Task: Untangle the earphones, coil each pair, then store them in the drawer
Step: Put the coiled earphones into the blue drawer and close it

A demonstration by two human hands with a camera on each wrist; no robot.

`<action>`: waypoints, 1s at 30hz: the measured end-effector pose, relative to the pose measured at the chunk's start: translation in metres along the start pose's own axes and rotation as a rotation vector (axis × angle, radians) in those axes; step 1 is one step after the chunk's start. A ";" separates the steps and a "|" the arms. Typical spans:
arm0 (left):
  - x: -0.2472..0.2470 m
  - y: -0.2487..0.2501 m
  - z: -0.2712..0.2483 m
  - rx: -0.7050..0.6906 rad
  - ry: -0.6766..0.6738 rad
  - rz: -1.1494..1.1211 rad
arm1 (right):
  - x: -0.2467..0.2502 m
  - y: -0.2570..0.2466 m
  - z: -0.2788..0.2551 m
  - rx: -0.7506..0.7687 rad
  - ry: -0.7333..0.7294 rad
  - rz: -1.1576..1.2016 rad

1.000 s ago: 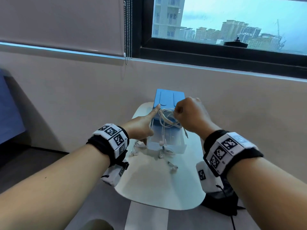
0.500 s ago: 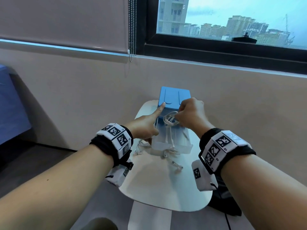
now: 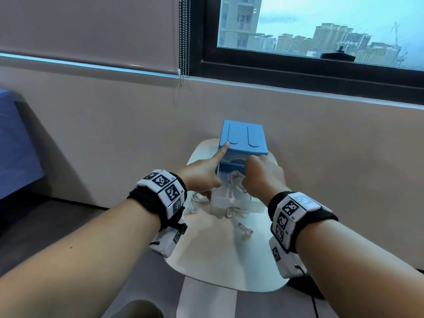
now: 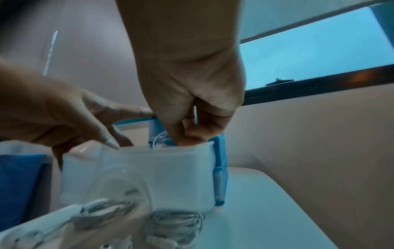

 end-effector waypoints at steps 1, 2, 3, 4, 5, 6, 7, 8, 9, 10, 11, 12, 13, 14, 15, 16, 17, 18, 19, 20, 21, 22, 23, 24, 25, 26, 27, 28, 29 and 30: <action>0.000 0.001 0.000 0.003 -0.001 0.003 | 0.002 -0.004 -0.001 0.014 0.011 -0.032; 0.001 0.001 0.000 0.004 0.000 0.003 | 0.002 -0.006 -0.001 0.025 0.016 -0.054; 0.001 0.001 0.000 0.003 0.002 0.002 | 0.003 -0.006 -0.001 0.028 0.011 -0.063; 0.002 0.001 0.001 0.002 0.006 0.000 | 0.003 -0.005 -0.002 0.027 0.002 -0.058; 0.002 0.000 0.001 0.001 0.009 -0.009 | 0.005 -0.001 -0.002 0.026 0.001 -0.040; 0.003 0.000 0.001 0.002 0.011 -0.022 | 0.009 0.002 -0.003 0.034 0.011 -0.016; 0.003 0.000 0.002 0.003 0.018 -0.023 | 0.013 0.005 -0.005 0.059 0.022 0.019; 0.005 0.001 0.002 0.003 0.036 -0.007 | 0.017 0.007 -0.008 0.109 0.022 0.076; 0.009 0.003 0.003 0.004 0.075 0.029 | 0.018 0.008 -0.011 0.174 -0.002 0.161; 0.014 0.005 0.004 -0.002 0.132 0.079 | 0.018 0.009 -0.015 0.240 -0.057 0.248; 0.019 0.007 0.007 -0.007 0.192 0.123 | 0.016 0.008 -0.022 0.298 -0.138 0.299; 0.022 0.009 0.010 -0.011 0.233 0.148 | 0.013 0.008 -0.028 0.340 -0.212 0.298; 0.023 0.012 0.013 -0.017 0.255 0.158 | 0.008 0.011 -0.033 0.362 -0.255 0.251; 0.024 0.014 0.016 -0.026 0.267 0.156 | 0.006 0.013 -0.035 0.376 -0.251 0.179; 0.023 0.016 0.019 -0.038 0.277 0.141 | 0.005 0.016 -0.034 0.379 -0.212 0.108; 0.023 0.018 0.022 -0.051 0.296 0.119 | 0.007 0.019 -0.031 0.368 -0.156 0.053; 0.024 0.019 0.023 -0.061 0.324 0.098 | 0.010 0.020 -0.029 0.356 -0.090 0.023; 0.025 0.020 0.024 -0.067 0.348 0.086 | 0.013 0.021 -0.026 0.340 -0.023 0.010; 0.026 0.021 0.025 -0.068 0.363 0.082 | 0.016 0.020 -0.023 0.325 0.041 0.008; 0.026 0.021 0.025 -0.069 0.368 0.082 | 0.018 0.021 -0.019 0.305 0.098 0.010; 0.025 0.021 0.025 -0.072 0.370 0.080 | 0.018 0.021 -0.016 0.282 0.145 0.007; 0.025 0.021 0.025 -0.077 0.372 0.077 | 0.017 0.022 -0.012 0.254 0.180 0.003; 0.026 0.021 0.024 -0.082 0.374 0.074 | 0.016 0.023 -0.008 0.226 0.204 0.003; 0.026 0.021 0.023 -0.085 0.376 0.073 | 0.016 0.023 -0.005 0.211 0.223 0.013; 0.027 0.021 0.023 -0.086 0.376 0.073 | 0.015 0.021 -0.003 0.223 0.235 0.035; 0.027 0.020 0.024 -0.085 0.374 0.072 | 0.012 0.015 -0.003 0.265 0.224 0.060; 0.027 0.020 0.024 -0.086 0.374 0.069 | 0.007 0.007 -0.003 0.326 0.185 0.077; 0.027 0.020 0.024 -0.086 0.376 0.067 | -0.001 -0.001 -0.005 0.385 0.134 0.083; 0.027 0.020 0.024 -0.089 0.379 0.068 | -0.008 -0.006 -0.008 0.423 0.095 0.089; 0.028 0.020 0.023 -0.093 0.383 0.069 | -0.012 -0.007 -0.009 0.430 0.081 0.114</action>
Point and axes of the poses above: each hand's wrist, its own z-axis towards the middle knuckle, its own x-axis out of the back of the hand, y = z × x, the point moved 8 cm from there along z, towards the middle knuckle, and after that the axes turned 5 degrees about z, right-handed, at the moved point
